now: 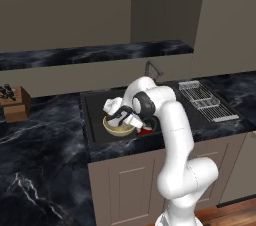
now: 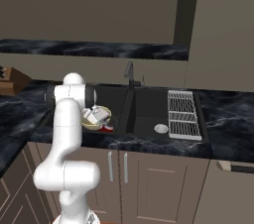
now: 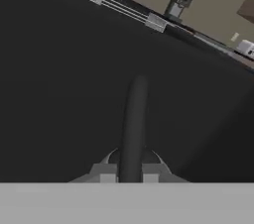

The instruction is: Open the cabinet, pick the kettle from the cabinet, and place it in the sink.

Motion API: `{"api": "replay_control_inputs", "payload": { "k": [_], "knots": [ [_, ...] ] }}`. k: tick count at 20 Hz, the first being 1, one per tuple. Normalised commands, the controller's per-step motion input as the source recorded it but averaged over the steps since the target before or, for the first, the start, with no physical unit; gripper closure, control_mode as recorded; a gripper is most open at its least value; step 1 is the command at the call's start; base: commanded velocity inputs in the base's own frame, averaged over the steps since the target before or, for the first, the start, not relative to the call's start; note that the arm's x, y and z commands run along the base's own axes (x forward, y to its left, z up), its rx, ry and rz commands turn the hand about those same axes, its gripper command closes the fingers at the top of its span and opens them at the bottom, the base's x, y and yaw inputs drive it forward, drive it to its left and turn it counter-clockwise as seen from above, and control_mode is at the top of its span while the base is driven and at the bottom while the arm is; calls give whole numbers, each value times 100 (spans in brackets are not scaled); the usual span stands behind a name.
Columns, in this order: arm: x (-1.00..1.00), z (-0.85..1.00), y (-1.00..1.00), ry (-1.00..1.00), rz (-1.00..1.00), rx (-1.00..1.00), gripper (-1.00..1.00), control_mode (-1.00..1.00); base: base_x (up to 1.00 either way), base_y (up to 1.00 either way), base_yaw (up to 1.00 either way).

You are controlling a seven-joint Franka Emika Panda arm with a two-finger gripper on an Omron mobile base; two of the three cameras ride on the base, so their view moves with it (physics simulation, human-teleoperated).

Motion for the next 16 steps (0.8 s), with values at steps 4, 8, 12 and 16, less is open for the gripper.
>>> {"api": "replay_control_inputs", "payload": {
  "k": [4, 8, 12, 16],
  "knots": [
    [0, -34, 0, 1, -17, -3, 100, -100, 0, 0, 0],
    [0, -39, 2, 1, -17, -4, 100, -100, 0, 0, 0],
    [-3, -40, 3, 0, -17, -5, 100, -100, 0, 0, 0],
    [-13, -42, 4, 0, -17, -7, 100, -100, 0, 0, 0]
  ]
}}
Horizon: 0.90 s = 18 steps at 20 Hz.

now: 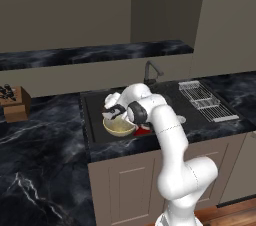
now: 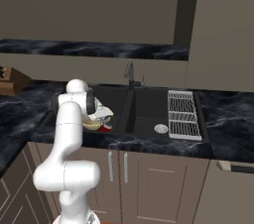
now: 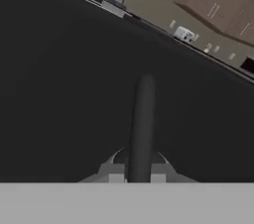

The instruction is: Open the cabinet, pick the kettle from the cabinet, and place it in the sink.

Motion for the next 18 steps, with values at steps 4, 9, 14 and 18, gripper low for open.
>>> {"api": "replay_control_inputs", "payload": {
  "k": [4, 9, 14, 18],
  "knots": [
    [-23, -46, 6, 0, -17, -10, -100, -100, 0, 0, 0],
    [-23, -42, 8, 0, -17, -12, -100, -100, 0, 0, 0],
    [-21, -19, 6, 0, -11, -11, -100, -100, 0, 0, 0],
    [-1, -3, 20, -3, -10, -12, -100, -100, 0, 0, 0]
  ]
}}
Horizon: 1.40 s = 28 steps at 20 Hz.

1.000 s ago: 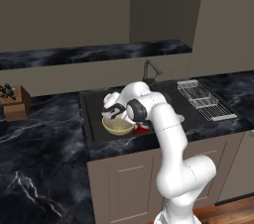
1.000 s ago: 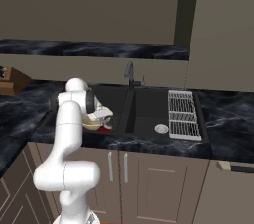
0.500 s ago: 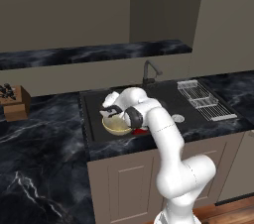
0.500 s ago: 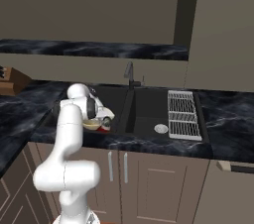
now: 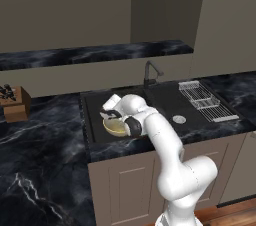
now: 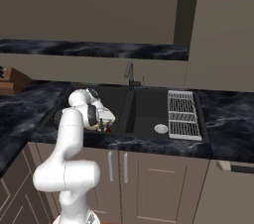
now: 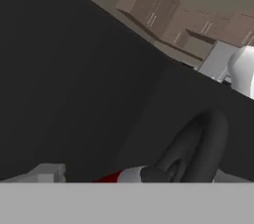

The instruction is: Open the cabinet, pick the kettle from the cabinet, and place it in the sink.

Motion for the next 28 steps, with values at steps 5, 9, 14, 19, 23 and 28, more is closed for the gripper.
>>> {"api": "replay_control_inputs", "payload": {
  "k": [5, 9, 14, 19, 23, 28],
  "knots": [
    [2, 2, 22, -9, -8, -14, -100, -100, 0, 0, 0],
    [0, 6, 21, -16, -5, -14, -100, -100, 0, 0, 0],
    [2, 2, 24, -22, -3, -14, -100, -100, 0, 0, 0],
    [1, 2, 27, -32, 0, -9, -100, -100, 0, 0, 0],
    [0, 0, 28, -42, 0, -4, -100, -100, 0, 0, 0],
    [-4, -4, 30, -53, 0, -2, -100, -100, 0, 0, 0]
  ]
}}
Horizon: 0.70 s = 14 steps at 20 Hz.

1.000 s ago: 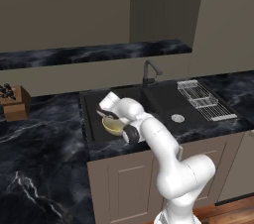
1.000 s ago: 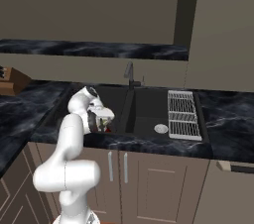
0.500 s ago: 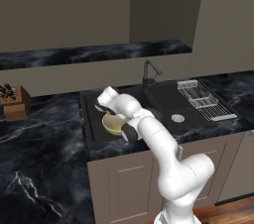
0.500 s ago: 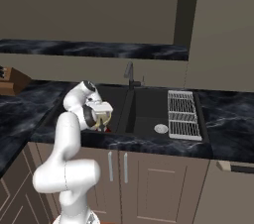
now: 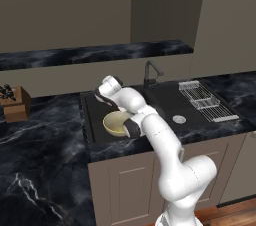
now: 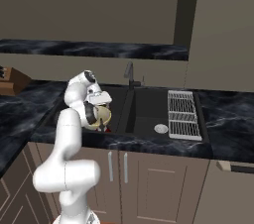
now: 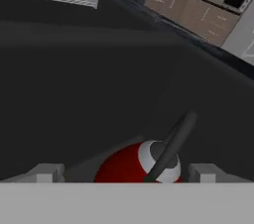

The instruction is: Open the cabinet, pick the kettle from the cabinet, and place it in the sink.

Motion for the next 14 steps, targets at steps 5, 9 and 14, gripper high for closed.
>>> {"api": "replay_control_inputs", "payload": {
  "k": [5, 9, 14],
  "knots": [
    [-2, -1, 31, -52, 0, -5, -100, -100, 0, 0, 0],
    [-7, 3, 30, -32, 0, -9, -100, -100, 0, 0, 0],
    [-17, 7, 23, -17, -1, -5, -100, -100, 0, 0, 0]
  ]
}}
